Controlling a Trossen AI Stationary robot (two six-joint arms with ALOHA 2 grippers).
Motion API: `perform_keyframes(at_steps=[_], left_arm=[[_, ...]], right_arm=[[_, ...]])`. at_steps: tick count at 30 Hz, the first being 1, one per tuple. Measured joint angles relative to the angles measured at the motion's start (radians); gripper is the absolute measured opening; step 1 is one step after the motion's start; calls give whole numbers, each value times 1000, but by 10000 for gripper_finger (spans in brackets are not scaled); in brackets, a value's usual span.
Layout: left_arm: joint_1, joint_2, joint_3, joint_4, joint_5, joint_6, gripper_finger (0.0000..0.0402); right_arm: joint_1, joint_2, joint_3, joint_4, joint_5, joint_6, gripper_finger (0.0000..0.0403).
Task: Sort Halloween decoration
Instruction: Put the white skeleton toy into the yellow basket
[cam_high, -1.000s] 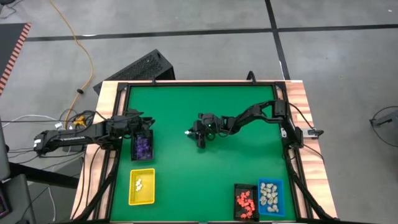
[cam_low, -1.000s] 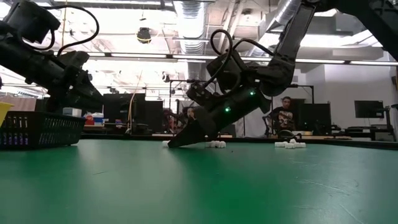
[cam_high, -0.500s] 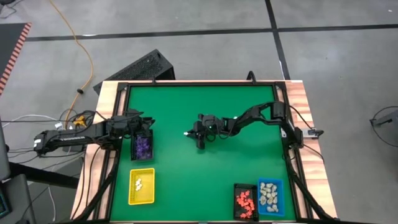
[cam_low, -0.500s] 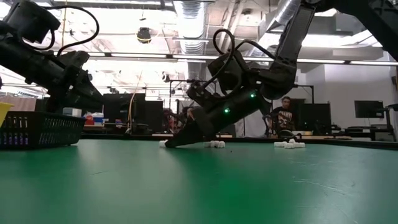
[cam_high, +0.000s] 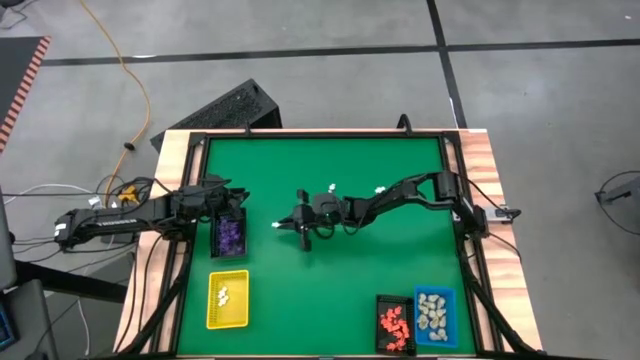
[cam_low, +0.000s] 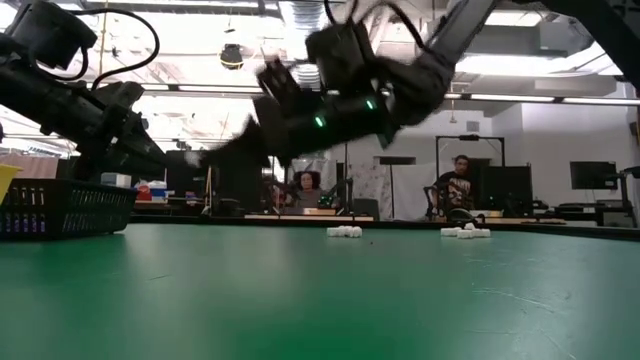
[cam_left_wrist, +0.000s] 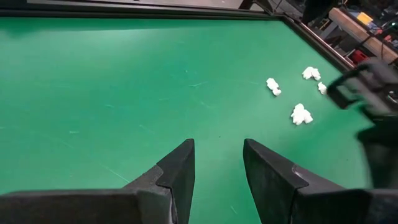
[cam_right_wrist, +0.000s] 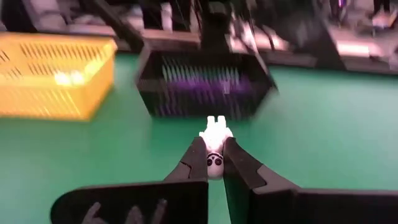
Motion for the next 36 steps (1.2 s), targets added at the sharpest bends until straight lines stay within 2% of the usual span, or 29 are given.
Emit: perform_keyframes(at_steps=[8,17,26,36], left_arm=[[0,0,0,0,-9,0,126],[0,0,0,0,-10,0,126],[0,0,0,0,-12,-2,126],[0,1,0,1,-7,-6,126]], right_arm=[[70,2,214,-267,-3,-124,38],[119,2,333,-269,-8,-218,39],[133,4,385,-238,-24,-220,40],[171,236,688,-259,-56,-191,40]])
